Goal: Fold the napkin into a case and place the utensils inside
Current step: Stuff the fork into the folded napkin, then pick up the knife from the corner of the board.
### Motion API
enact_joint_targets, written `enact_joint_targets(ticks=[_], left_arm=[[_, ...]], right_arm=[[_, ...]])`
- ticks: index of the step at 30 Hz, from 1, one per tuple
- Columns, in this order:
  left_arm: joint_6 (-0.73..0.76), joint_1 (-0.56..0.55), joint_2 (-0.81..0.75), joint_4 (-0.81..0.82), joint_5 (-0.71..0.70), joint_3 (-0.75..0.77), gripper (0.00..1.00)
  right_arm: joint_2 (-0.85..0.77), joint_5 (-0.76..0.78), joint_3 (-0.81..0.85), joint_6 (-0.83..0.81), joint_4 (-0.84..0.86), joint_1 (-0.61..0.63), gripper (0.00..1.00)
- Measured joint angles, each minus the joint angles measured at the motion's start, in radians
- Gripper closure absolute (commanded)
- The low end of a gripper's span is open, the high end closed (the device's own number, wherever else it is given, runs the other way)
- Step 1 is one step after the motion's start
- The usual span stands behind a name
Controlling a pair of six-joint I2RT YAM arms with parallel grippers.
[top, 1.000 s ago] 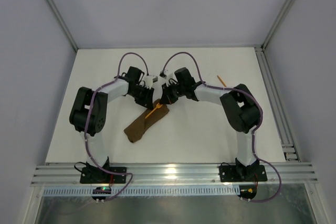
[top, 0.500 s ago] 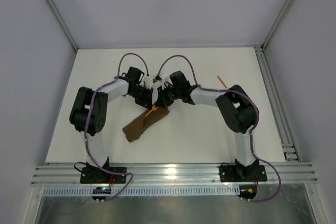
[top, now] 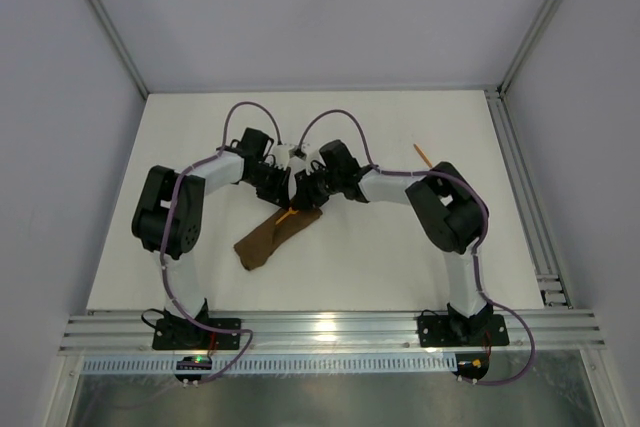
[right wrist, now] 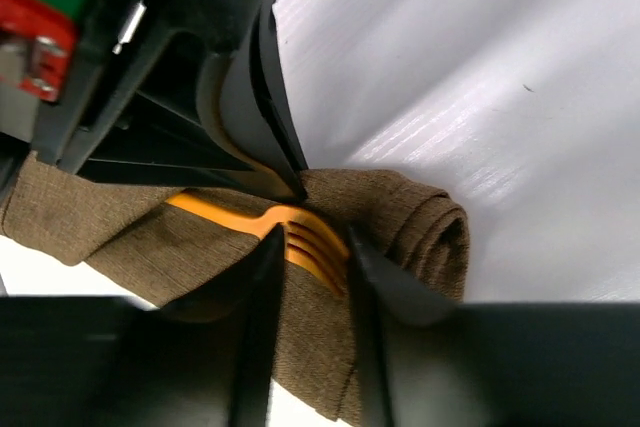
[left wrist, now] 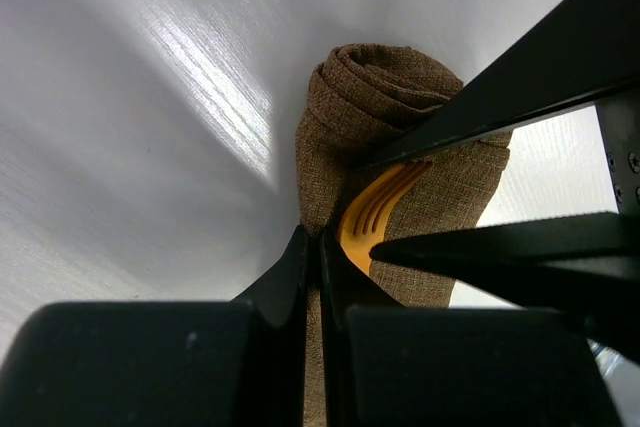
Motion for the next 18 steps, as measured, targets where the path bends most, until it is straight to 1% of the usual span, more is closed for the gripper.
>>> enact_joint_targets(ticks=[3, 5, 7, 11, 14, 16, 18], left_arm=[[0.003, 0.001, -0.003, 0.008, 0.002, -0.005, 1.00], [0.008, 0.000, -0.006, 0.011, 0.001, -0.007, 1.00], [0.012, -0.002, -0.009, 0.013, 0.000, -0.009, 1.00], [0.017, -0.003, -0.011, 0.014, -0.001, -0.010, 1.00], [0.025, -0.003, -0.015, 0.014, -0.002, -0.012, 0.97], [0.030, -0.003, -0.021, 0.013, -0.008, -0.014, 0.95], [0.033, -0.004, -0.027, 0.014, -0.020, -0.016, 0.92]], right_arm=[[-0.016, 0.017, 0.000, -0.007, -0.017, 0.010, 0.50], [-0.036, 0.039, 0.000, -0.023, -0.043, 0.016, 0.47], [-0.061, 0.061, 0.000, -0.036, -0.081, 0.018, 0.40], [-0.146, 0.106, 0.003, -0.072, -0.160, -0.012, 0.38], [-0.245, 0.167, 0.004, -0.079, -0.217, -0.066, 0.37], [-0.325, 0.251, 0.004, -0.058, -0.255, -0.127, 0.36], [-0.393, 0.352, 0.007, -0.038, -0.287, -0.207, 0.33]])
